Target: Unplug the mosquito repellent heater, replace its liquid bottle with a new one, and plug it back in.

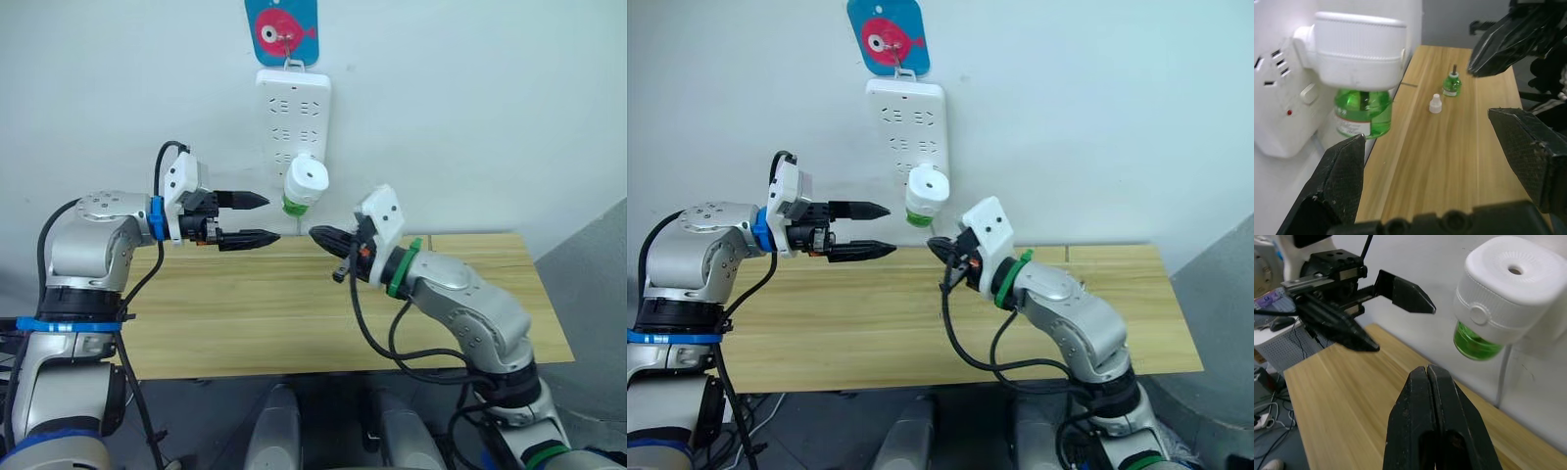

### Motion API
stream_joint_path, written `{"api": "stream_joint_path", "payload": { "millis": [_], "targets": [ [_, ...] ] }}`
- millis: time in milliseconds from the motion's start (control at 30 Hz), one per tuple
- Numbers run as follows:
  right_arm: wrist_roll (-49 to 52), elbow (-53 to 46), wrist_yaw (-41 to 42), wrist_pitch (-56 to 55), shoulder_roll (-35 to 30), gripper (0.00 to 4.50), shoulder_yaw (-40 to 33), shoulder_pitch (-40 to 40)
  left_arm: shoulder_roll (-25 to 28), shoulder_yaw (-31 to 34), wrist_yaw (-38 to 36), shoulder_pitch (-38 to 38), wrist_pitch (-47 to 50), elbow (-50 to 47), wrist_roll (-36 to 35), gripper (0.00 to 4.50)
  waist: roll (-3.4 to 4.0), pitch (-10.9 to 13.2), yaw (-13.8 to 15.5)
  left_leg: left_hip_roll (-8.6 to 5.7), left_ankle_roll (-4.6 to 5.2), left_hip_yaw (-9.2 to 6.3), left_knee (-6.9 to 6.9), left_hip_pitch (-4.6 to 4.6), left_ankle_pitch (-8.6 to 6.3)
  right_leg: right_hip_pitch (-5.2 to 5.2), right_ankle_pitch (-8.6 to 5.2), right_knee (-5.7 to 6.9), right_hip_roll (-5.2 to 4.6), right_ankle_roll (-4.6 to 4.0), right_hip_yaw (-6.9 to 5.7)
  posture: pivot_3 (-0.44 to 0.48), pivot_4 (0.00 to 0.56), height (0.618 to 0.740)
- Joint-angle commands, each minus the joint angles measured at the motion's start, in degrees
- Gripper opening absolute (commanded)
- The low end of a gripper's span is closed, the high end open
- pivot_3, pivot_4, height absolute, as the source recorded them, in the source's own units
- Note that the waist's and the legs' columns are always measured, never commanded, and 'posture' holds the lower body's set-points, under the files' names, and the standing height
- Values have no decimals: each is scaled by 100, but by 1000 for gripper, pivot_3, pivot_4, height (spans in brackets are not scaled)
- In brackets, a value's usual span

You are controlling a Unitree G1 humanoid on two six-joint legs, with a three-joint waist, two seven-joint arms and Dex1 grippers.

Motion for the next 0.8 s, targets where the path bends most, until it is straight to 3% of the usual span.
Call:
{"api": "stream_joint_path", "payload": {
  "millis": [33, 133, 400, 800],
  "targets": [
    [441, -626, 335, 69, -651, 548, -1144, 293, 205, 99, 169, -162, -385, 308, 292, 4500, 0, 0, 17, -1, 0, 1, 1, -1, 0, 0, 0, -1, 0, 0, 1, 279, 209, 740],
    [642, -591, 817, -77, -1482, 1676, -2040, 649, 383, 48, 353, -158, -711, 597, 655, 4500, 0, 0, 76, 0, 0, 3, 3, -1, 0, 0, 0, -2, 0, 1, 2, 277, 208, 740],
    [531, 382, 1835, -942, -2720, 4468, -3186, 1351, 430, 435, 919, -214, -1406, 1316, 817, 4500, 0, 0, 103, 1, 1, 9, 2, 2, 0, 2, 0, -3, 0, 1, 6, 294, 201, 740],
    [375, 713, 1782, -1314, -2810, 4468, -3184, 1716, 393, 463, 1054, -215, -1597, 1610, 884, 4500, -1, 0, 108, -2, 1, 11, 13, 4, 0, 6, 4, 4, -1, 5, 10, 309, 181, 740]
  ]
}}
